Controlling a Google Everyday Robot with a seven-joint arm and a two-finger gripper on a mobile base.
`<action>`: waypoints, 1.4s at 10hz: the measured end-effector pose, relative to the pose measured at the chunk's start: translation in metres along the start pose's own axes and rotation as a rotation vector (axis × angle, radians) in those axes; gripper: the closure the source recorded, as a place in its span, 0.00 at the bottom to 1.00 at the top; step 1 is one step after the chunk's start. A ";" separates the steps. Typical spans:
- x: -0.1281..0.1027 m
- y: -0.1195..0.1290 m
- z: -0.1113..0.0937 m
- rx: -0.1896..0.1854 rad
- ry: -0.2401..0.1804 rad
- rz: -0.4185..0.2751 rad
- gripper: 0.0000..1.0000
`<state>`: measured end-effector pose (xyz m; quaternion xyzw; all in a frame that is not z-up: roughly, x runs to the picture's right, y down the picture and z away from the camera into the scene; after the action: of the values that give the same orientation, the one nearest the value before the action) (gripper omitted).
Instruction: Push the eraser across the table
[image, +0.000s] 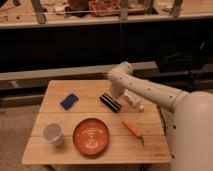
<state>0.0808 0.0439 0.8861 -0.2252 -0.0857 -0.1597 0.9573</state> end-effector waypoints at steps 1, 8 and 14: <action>0.011 0.005 -0.005 0.015 -0.026 0.021 1.00; 0.043 0.017 0.018 0.027 -0.130 0.074 1.00; 0.055 0.017 0.042 0.010 -0.136 0.063 1.00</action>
<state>0.1341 0.0628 0.9292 -0.2331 -0.1441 -0.1134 0.9550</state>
